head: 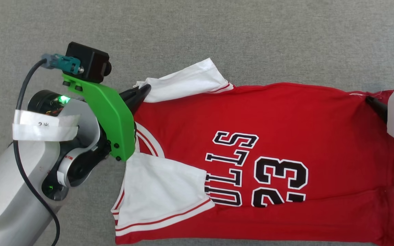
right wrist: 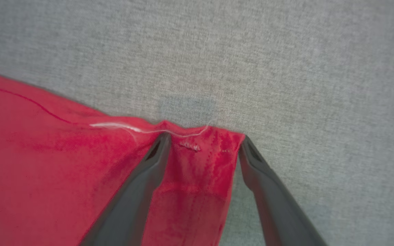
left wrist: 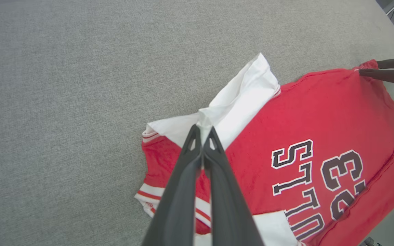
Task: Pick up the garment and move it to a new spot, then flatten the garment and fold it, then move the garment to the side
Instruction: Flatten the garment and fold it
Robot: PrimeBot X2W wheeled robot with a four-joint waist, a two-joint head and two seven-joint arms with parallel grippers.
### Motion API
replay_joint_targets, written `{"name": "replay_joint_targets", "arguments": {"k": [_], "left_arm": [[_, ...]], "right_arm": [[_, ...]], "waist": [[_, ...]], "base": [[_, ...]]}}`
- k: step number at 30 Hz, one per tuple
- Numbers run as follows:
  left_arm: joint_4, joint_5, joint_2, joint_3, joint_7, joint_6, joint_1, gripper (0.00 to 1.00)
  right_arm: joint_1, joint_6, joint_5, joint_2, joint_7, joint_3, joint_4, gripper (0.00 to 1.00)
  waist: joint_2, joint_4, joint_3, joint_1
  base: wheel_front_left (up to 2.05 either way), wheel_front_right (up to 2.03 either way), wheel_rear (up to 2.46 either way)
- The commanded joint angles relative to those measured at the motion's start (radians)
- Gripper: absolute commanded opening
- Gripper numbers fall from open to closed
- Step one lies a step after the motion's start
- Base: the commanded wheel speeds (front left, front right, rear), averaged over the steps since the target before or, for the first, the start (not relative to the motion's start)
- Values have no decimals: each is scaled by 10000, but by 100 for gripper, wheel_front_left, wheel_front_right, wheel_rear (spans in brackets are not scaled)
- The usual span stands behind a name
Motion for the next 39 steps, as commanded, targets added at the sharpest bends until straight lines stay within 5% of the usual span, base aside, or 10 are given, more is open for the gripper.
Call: {"name": "replay_joint_targets", "arguments": {"k": [1, 4, 5, 6, 7, 8, 24, 39], "left_arm": [[-36, 60, -28, -27, -87, 75, 190, 0], [18, 64, -20, -32, -131, 69, 233, 0], [49, 78, -16, -30, -154, 83, 253, 0], [72, 86, -15, -26, -176, 94, 266, 0], [103, 84, -23, -13, -212, 106, 286, 0], [129, 64, -42, 6, -249, 113, 307, 0], [1074, -298, -124, 453, -1409, 57, 1364, 0], [911, -682, -17, 343, -1988, 263, 3308, 0]], "right_arm": [[-4, -6, -50, 53, -48, 186, 267, 100], [32, -6, 9, 26, -96, 351, 502, 100], [56, -6, 37, 4, -112, 409, 589, 68], [70, -6, 59, -12, -139, 447, 645, 48], [80, -6, 87, -35, -192, 493, 703, 9], [82, -6, 112, -45, -275, 500, 743, 0], [638, -6, 764, 367, -3498, -514, 1135, 0], [3237, -6, 1709, 441, -5769, -853, 323, 0]], "waist": [[0, 91, 72, 0], [0, 134, 80, 0], [0, 143, 72, 0], [0, 147, 63, 0], [0, 150, 45, 0], [0, 149, 25, 0], [0, -135, -1252, 0], [0, -124, -2752, 0]], "base": [[0, 0, 0], [0, 0, 0], [0, 0, 0], [0, 0, 0], [0, 0, 0], [0, 0, 0], [0, 0, 0], [0, 0, 0]]}}
